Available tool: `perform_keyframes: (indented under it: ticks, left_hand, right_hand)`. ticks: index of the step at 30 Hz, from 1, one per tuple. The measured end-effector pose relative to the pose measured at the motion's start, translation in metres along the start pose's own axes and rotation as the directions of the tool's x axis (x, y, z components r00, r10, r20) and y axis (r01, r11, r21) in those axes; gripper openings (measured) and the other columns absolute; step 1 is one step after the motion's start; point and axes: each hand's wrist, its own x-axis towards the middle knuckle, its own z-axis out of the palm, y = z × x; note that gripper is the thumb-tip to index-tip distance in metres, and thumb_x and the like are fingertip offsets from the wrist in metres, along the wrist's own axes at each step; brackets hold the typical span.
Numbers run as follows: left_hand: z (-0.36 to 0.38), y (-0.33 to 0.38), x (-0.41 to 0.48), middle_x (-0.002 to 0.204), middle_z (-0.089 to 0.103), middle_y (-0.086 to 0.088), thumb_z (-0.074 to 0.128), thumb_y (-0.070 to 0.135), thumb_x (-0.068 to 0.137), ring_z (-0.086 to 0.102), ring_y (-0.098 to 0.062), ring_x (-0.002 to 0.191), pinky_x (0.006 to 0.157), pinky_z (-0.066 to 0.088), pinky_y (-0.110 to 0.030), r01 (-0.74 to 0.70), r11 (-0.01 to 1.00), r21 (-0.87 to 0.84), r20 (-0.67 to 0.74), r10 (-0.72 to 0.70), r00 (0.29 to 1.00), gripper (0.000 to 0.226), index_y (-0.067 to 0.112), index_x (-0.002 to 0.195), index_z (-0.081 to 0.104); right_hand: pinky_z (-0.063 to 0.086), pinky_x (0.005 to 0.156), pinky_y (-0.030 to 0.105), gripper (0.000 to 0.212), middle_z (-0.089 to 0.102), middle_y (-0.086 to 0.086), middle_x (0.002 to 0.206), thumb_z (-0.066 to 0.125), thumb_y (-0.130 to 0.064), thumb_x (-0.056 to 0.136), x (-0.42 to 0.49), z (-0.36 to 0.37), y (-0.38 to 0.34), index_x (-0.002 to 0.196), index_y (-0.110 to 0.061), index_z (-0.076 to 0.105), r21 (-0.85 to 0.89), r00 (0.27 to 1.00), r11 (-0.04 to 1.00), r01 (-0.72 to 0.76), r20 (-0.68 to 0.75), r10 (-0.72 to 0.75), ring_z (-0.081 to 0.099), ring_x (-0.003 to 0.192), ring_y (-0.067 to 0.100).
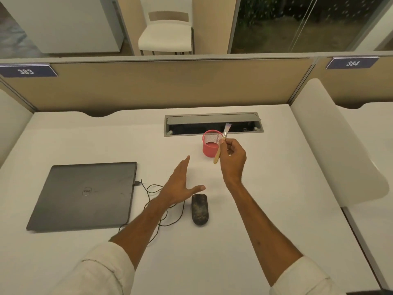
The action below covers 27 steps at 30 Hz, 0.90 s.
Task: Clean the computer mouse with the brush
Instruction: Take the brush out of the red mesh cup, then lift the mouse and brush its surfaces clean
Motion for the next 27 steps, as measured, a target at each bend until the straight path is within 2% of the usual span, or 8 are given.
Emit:
perform_keyframes:
  ticks: [2, 5, 10, 15, 19, 24, 27]
  left_hand:
    - [0.008, -0.008, -0.022, 0.182, -0.003, 0.009, 0.076, 0.071, 0.087, 0.0, -0.017, 0.17, 0.139, 0.013, -0.045, -0.035, 0.999, 0.039, 0.011, 0.035, 0.999, 0.125, 0.028, 0.173, -0.004]
    - [0.022, -0.017, -0.049, 0.182, -0.003, 0.009, 0.077, 0.068, 0.088, -0.003, -0.016, 0.17, 0.139, 0.009, -0.042, -0.058, 0.997, 0.059, 0.03, 0.057, 0.998, 0.123, 0.028, 0.173, -0.001]
    - [0.039, -0.022, -0.078, 0.182, -0.004, 0.007, 0.08, 0.067, 0.085, -0.005, -0.015, 0.17, 0.139, 0.006, -0.038, -0.057, 0.991, 0.118, 0.04, 0.053, 0.998, 0.126, 0.025, 0.173, 0.001]
    - [0.046, -0.017, -0.089, 0.182, -0.008, 0.004, 0.082, 0.071, 0.08, -0.01, -0.015, 0.169, 0.139, 0.002, -0.04, -0.059, 0.983, 0.174, 0.058, 0.05, 0.997, 0.136, 0.019, 0.173, -0.002]
    - [0.05, -0.014, -0.092, 0.182, -0.01, 0.004, 0.084, 0.073, 0.076, -0.013, -0.014, 0.169, 0.139, 0.0, -0.039, -0.052, 0.979, 0.196, 0.069, 0.04, 0.997, 0.141, 0.019, 0.173, -0.003]
    - [0.051, -0.013, -0.094, 0.182, -0.009, 0.001, 0.087, 0.072, 0.073, -0.013, -0.016, 0.169, 0.139, -0.001, -0.039, -0.035, 0.98, 0.195, 0.048, 0.026, 0.999, 0.142, 0.017, 0.173, 0.002]
    - [0.048, -0.014, -0.091, 0.182, -0.008, 0.0, 0.089, 0.071, 0.071, -0.013, -0.017, 0.169, 0.139, -0.001, -0.04, -0.032, 0.978, 0.207, 0.038, 0.025, 0.999, 0.142, 0.017, 0.172, 0.005]
  right_hand:
    - [0.067, 0.078, 0.031, 0.021, 0.078, 0.005, 0.106, 0.068, -0.029, 0.108, -0.02, -0.006, 0.007, 0.119, -0.012, 0.075, 0.0, 0.995, 0.998, -0.061, 0.081, 0.061, 0.076, 0.092, 0.024]
    - [0.06, 0.061, 0.023, 0.022, 0.078, 0.005, 0.096, 0.068, -0.03, 0.108, -0.049, -0.018, 0.021, 0.115, -0.012, 0.079, -0.037, 0.969, 0.989, -0.14, 0.202, 0.145, 0.075, 0.078, 0.024]
    - [0.054, 0.054, 0.028, 0.015, 0.076, 0.009, 0.098, 0.067, -0.017, 0.106, -0.083, -0.039, 0.044, 0.11, -0.012, 0.081, -0.083, 0.901, 0.948, -0.307, 0.297, 0.317, 0.069, 0.066, 0.019]
    - [0.057, 0.063, 0.032, 0.013, 0.079, 0.016, 0.095, 0.072, -0.005, 0.1, -0.099, -0.056, 0.056, 0.11, -0.007, 0.079, 0.013, 0.851, 0.896, -0.445, 0.317, 0.418, 0.071, 0.072, 0.023]
    - [0.06, 0.072, 0.033, 0.009, 0.077, 0.018, 0.093, 0.079, -0.001, 0.094, -0.102, -0.067, 0.061, 0.103, 0.0, 0.081, 0.151, 0.804, 0.803, -0.577, 0.282, 0.524, 0.071, 0.077, 0.027]
    - [0.057, 0.087, 0.034, 0.026, 0.072, 0.016, 0.097, 0.083, -0.001, 0.093, -0.103, -0.078, 0.072, 0.116, 0.009, 0.077, 0.323, 0.728, 0.653, -0.685, 0.347, 0.592, 0.067, 0.084, 0.024]
    - [0.056, 0.082, 0.031, 0.025, 0.068, 0.017, 0.097, 0.08, -0.005, 0.097, -0.102, -0.082, 0.079, 0.116, 0.011, 0.076, 0.346, 0.72, 0.631, -0.694, 0.335, 0.608, 0.064, 0.079, 0.021]
